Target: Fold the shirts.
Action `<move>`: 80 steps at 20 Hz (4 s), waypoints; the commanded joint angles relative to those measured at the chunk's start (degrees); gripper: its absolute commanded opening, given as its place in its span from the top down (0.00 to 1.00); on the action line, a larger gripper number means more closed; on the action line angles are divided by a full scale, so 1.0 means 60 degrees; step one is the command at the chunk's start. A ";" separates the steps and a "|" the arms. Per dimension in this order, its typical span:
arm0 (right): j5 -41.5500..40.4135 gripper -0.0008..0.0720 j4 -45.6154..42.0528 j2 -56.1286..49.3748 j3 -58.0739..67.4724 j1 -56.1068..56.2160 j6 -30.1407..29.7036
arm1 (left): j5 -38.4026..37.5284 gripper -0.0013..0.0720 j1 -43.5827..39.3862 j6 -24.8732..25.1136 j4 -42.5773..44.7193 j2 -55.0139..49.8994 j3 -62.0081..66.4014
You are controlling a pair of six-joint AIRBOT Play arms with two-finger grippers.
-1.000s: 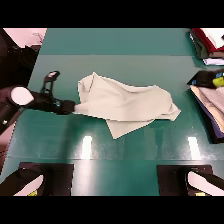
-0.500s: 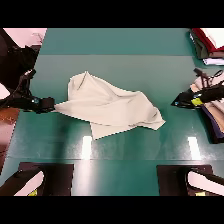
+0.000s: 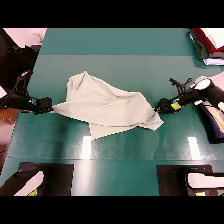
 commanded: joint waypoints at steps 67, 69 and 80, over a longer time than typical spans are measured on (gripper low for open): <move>-0.2127 0.97 -0.2834 -0.0160 0.2754 -0.0703 0.2098 | 0.2805 0.95 -0.0015 0.3013 -0.2514 -0.5923 0.3752; -0.2517 0.97 -0.2809 0.0149 0.2000 -0.0528 0.2116 | 0.2881 0.95 -0.0015 0.3009 -0.2517 -0.5974 0.3657; 0.0452 0.59 -0.2718 0.1024 0.2299 -0.1311 0.1300 | -0.0652 0.16 0.1377 0.2692 -0.2397 -0.5176 0.4444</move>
